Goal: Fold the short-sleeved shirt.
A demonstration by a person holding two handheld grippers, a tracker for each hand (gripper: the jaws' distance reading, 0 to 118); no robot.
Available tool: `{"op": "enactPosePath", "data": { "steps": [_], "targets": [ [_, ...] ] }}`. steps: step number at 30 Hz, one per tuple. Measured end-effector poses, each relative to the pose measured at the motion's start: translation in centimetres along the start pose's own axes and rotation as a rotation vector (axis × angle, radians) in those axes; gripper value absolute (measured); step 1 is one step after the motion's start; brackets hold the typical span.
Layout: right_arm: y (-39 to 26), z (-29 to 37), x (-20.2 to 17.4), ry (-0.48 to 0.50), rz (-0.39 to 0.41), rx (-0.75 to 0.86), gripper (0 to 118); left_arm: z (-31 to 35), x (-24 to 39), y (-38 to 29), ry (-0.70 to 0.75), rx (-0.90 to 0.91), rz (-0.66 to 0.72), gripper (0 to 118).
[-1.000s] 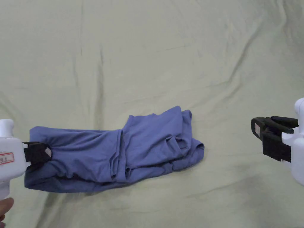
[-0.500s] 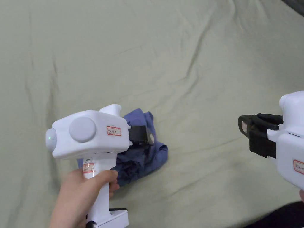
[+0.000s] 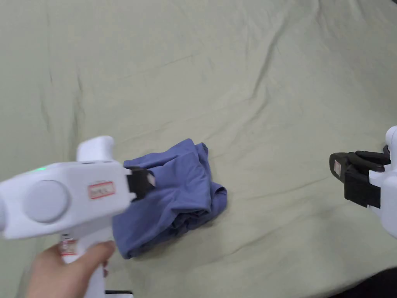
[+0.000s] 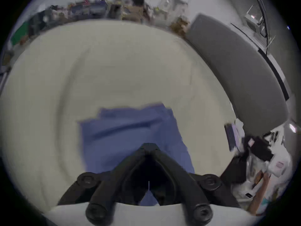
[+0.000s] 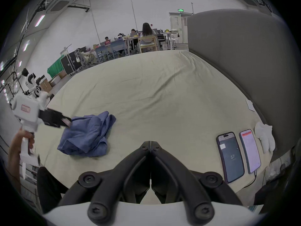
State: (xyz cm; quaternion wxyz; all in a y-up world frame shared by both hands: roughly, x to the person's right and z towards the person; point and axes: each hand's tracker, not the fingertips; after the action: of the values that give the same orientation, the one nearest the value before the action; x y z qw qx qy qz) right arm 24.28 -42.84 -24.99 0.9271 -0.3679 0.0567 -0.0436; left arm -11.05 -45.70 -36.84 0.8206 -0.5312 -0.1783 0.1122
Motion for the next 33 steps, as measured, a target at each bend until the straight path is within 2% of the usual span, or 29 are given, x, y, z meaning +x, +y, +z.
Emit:
{"op": "enactPosePath", "data": {
  "steps": [3,5,7,9,12,16,18,21,24,26,28,30,31,32,33],
  "targets": [
    [0.1,-0.2,0.0,-0.011,0.008,-0.013,2,-6.9,2.3,-0.9,-0.127,-0.097,-0.005,0],
    [0.2,-0.4,0.0,-0.019,0.011,-0.024,2,-10.8,3.7,-0.8,-0.066,-0.128,-0.076,0],
    [0.3,-0.4,-0.1,-0.022,0.013,-0.028,2,-10.9,4.9,0.2,-0.121,-0.075,-0.053,0],
    [0.4,-0.4,-0.4,-0.016,0.018,-0.030,2,-10.9,5.7,1.3,-0.149,-0.105,-0.040,0],
    [1.0,-0.7,-1.3,0.005,0.025,-0.025,2,-8.7,7.5,1.2,-0.193,-0.102,-0.167,0],
    [2.4,-0.7,-4.0,0.071,0.065,-0.002,2,-1.2,5.9,0.7,-0.274,-0.001,-0.126,0],
    [3.3,-0.7,-6.0,0.107,0.108,0.011,2,3.2,3.5,0.4,-0.236,0.066,-0.104,0],
    [4.6,-1.1,-9.7,0.175,0.180,0.021,2,9.3,-0.7,-0.6,-0.070,0.195,-0.082,0],
    [5.2,-3.1,-13.6,0.252,0.231,-0.005,2,13.1,-4.8,-1.9,0.054,0.250,0.007,0],
    [4.7,-5.9,-15.7,0.291,0.250,-0.054,2,13.7,-7.2,-2.4,0.070,0.232,0.062,0],
    [3.3,-10.2,-17.2,0.279,0.279,-0.146,2,13.3,-9.4,-2.9,0.041,0.212,0.159,0],
    [1.2,-15.8,-17.6,0.209,0.317,-0.262,2,12.0,-11.5,-3.1,-0.091,0.190,0.290,0],
    [0.0,-18.6,-17.3,0.149,0.338,-0.337,2,11.1,-12.6,-3.1,-0.178,0.162,0.360,8],
    [-1.2,-21.2,-16.5,0.141,0.342,-0.408,2,9.9,-13.4,-3.3,-0.249,0.152,0.417,44],
    [-1.7,-22.5,-15.6,0.201,0.282,-0.400,2,8.7,-13.7,-3.4,-0.273,0.137,0.413,82]
  ]
}}
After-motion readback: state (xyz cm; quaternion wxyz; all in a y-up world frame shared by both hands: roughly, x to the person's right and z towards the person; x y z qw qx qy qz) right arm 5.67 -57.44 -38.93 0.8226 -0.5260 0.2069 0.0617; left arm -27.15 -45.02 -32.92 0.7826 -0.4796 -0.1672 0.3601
